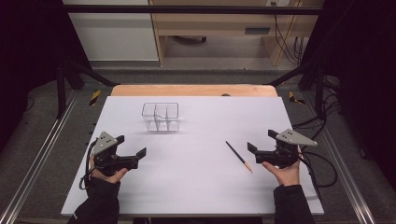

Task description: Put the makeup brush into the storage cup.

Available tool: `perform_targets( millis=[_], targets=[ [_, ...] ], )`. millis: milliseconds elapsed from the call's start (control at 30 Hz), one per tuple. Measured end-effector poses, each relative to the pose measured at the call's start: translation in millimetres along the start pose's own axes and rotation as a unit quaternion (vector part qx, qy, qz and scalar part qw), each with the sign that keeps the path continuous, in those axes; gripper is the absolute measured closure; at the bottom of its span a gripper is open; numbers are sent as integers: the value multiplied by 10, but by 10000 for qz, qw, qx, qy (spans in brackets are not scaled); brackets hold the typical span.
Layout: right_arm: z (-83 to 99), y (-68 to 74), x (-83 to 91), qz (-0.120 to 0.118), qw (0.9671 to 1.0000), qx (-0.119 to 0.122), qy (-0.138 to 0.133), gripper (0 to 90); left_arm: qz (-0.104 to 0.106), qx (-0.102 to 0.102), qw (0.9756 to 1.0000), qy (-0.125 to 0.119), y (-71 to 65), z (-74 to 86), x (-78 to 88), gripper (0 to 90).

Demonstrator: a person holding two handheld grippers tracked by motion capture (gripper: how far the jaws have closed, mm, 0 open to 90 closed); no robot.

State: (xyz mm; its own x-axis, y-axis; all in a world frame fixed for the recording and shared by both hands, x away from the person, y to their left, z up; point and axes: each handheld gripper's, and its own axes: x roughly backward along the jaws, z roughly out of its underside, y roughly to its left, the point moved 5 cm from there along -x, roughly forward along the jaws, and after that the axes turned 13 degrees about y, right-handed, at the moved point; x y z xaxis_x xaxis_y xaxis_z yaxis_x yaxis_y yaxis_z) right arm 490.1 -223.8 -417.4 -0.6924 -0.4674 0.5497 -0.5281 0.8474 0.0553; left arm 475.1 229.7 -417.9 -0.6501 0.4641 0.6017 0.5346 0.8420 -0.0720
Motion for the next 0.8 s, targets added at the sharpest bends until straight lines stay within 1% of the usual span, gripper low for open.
perform_targets(
  millis=[100, 333, 533, 733, 800],
  targets=[
    [-2, -7, 13, 7, 10000, -12, -14, 50, 4, -30, 10000, 27, -5, 14, -8, 35],
    [-2, -4, 13, 14, 10000, -44, -17, 48, 7, -8, 10000, 74, 2, 56, -29, 32],
    [0, 7, -7, 12, 10000, -51, 17, 40, 13, 11, 10000, 58, 3, 67, -14, 31],
    [-19, 37, -18, 80, 9999, 38, 110, 43, 28, -2, 9999, 102, 2, 79, -33, 31],
    [-25, 47, -26, 68, 9999, 28, 132, 48, 27, -8, 9999, 114, -4, 84, -41, 31]
  ],
)
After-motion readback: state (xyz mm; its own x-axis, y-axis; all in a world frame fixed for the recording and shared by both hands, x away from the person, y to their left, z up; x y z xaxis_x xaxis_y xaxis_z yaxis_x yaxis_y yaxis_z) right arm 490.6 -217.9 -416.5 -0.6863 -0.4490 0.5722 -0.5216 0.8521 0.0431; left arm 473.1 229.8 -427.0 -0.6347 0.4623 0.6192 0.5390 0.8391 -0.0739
